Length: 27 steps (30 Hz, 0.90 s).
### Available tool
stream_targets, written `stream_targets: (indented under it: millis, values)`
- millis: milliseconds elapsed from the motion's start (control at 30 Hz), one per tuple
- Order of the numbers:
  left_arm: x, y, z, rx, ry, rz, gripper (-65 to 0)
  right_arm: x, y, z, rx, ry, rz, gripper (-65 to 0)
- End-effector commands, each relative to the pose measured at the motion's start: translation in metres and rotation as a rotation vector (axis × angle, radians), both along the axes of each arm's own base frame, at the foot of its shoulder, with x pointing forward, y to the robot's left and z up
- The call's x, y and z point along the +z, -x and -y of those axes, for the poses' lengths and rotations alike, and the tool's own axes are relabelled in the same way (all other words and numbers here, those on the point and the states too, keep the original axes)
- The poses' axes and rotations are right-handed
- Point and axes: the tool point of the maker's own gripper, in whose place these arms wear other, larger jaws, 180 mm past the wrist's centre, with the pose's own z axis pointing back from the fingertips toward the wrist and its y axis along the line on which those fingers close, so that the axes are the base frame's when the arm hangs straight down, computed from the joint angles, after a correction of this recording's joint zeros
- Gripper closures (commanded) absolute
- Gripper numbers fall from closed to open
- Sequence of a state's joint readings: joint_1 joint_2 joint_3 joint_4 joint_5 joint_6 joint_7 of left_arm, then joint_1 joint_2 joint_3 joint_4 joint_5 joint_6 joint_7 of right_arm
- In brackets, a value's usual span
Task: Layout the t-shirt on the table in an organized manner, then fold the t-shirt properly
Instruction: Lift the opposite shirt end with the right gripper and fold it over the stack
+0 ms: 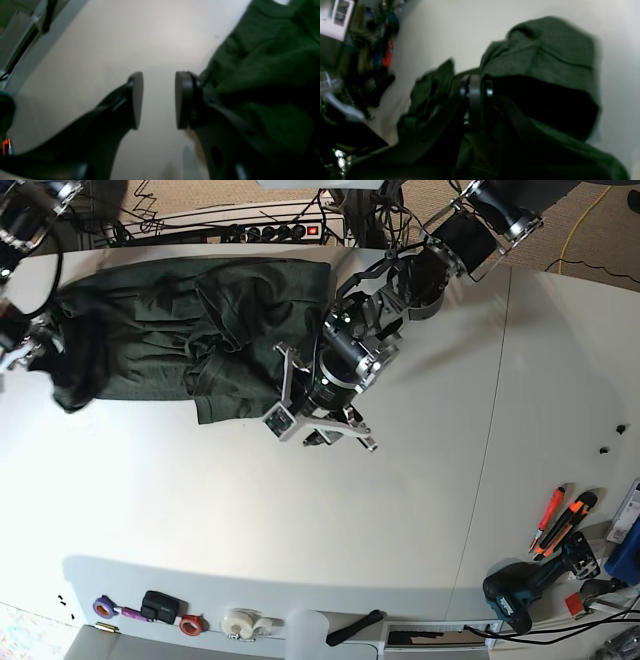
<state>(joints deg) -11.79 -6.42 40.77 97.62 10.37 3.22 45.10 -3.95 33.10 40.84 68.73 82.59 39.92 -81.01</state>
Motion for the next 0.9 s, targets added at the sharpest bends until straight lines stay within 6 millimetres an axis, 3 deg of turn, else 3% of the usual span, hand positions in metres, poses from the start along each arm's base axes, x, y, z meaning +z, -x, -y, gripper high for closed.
stream_targets:
  millis: [0,433,633,767,867]
  values:
    - [0.019,-0.009,0.002,0.012,0.019,0.061,-18.1,0.026,-0.008,-0.004,0.019,0.026,0.086,0.0]
    - [0.019,-0.033,-0.043,0.164,-0.032,0.047,-16.5,0.053,0.021,-0.152,0.223,0.037,0.295,0.0]
    - [0.018,-0.043,-0.066,0.213,-0.038,0.021,-16.5,0.072,0.027,-0.229,0.398,-0.011,0.376,0.0]
    - [0.018,-0.047,-0.078,0.251,-0.036,0.014,-16.5,0.075,0.031,-0.268,0.492,-0.081,0.393,0.0]
    - [0.018,-0.048,-0.078,0.253,-0.03,0.01,-16.5,0.053,0.032,-0.284,0.53,-0.027,0.323,0.0]
